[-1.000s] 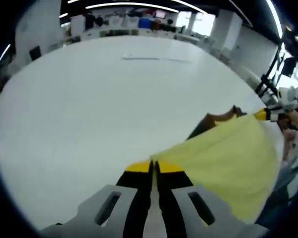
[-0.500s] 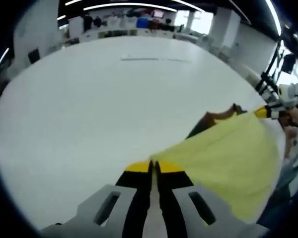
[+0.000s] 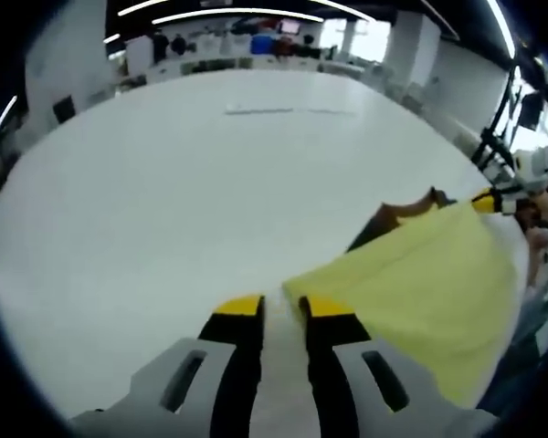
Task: Fold the garment on the visible template until the final outline fits inside the template.
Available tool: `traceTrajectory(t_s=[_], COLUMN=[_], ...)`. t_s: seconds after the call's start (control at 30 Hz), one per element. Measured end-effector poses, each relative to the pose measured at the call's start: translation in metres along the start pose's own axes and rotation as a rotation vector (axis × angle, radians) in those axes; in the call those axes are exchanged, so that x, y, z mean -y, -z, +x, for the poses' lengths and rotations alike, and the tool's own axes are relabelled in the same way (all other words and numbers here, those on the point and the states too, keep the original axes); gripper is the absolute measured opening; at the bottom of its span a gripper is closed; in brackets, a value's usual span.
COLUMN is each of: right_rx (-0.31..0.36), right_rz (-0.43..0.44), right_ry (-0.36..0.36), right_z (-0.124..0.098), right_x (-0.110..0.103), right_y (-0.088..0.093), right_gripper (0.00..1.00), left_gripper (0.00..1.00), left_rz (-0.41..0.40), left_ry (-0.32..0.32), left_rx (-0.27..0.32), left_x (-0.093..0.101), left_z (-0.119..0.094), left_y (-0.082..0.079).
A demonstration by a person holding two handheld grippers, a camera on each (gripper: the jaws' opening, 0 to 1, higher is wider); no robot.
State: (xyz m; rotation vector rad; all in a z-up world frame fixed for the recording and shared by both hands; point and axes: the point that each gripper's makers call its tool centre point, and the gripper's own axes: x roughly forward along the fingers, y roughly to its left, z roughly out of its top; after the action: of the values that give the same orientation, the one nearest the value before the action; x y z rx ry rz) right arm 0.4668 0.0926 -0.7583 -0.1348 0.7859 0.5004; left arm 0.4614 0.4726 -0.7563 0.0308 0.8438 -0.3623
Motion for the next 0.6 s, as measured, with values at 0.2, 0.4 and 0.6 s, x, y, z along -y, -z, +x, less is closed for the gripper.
traceTrajectory(t_s=[0.2, 0.4, 0.6], right_rx=[0.03, 0.053, 0.044], right_rz=[-0.016, -0.024, -0.037], right_ry=[0.01, 0.005, -0.005], right_z=[-0.013, -0.022, -0.024], right_x=[-0.004, -0.012, -0.018], right_y=[-0.006, -0.009, -0.004], right_gripper=[0.19, 0.25, 0.32], left_gripper=[0.16, 0.21, 0.28], left_rz=[-0.011, -0.004, 0.004], left_ry=[0.002, -0.002, 0.029], left_rx=[-0.002, -0.011, -0.028], left_x=[0.002, 0.004, 0.013], left_z=[-0.001, -0.004, -0.012], left_y=[0.002, 0.005, 0.01])
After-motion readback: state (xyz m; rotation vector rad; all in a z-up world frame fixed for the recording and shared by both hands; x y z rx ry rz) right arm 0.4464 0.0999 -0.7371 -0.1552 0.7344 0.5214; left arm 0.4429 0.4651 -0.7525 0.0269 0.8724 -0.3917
